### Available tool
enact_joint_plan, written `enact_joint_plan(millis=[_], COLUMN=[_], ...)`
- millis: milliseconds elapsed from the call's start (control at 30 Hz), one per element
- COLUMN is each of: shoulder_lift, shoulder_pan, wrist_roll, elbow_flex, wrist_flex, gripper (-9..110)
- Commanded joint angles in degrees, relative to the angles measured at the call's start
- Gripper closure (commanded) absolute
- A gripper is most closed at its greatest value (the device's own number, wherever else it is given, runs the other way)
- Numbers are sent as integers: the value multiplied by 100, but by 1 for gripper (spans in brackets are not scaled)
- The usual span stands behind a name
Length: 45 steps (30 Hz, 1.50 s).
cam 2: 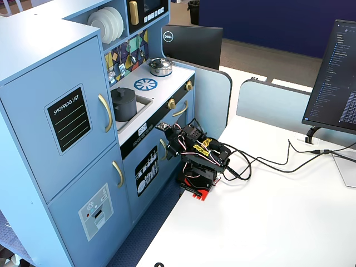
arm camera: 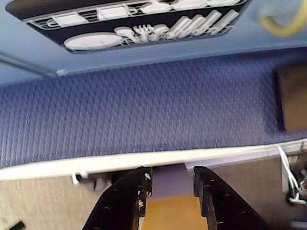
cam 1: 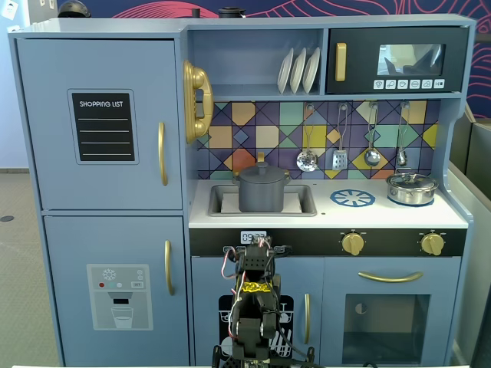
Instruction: Take off the lid from the gray recipient and place it on the counter
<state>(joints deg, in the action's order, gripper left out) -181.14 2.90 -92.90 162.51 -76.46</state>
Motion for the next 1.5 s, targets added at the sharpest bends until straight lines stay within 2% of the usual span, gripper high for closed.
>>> enact_joint_plan(millis=[0, 233, 633, 833, 1467], shoulder_lift=[325, 1204, 2435, 2944, 4623], shoulder_pan=[26, 105, 114, 123, 185], wrist_roll=[-272, -352, -316, -246, -105], elbow_flex=[-1345, -3067, -3832, -4096, -4562], wrist_flex=[791, 2813, 5317, 5810, 6979], gripper=[101, 101, 84, 80, 83])
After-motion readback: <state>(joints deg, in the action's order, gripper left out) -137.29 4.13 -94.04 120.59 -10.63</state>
